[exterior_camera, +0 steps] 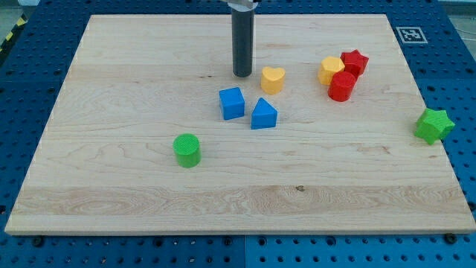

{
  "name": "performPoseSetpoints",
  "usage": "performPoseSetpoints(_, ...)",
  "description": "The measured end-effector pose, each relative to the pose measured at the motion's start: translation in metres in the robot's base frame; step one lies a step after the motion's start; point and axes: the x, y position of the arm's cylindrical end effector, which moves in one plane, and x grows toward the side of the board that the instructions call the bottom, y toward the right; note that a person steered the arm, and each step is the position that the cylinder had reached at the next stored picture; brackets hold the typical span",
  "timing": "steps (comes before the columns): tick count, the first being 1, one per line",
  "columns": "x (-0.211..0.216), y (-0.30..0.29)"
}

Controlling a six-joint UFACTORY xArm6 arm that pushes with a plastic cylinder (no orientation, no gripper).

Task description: Move the yellow heart to the bottom left side of the red circle

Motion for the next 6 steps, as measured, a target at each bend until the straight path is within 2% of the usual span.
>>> performPoseSetpoints(2,0.016,0.053)
performPoseSetpoints(4,0.018,0.065)
performPoseSetpoints(6,0.046,0.064)
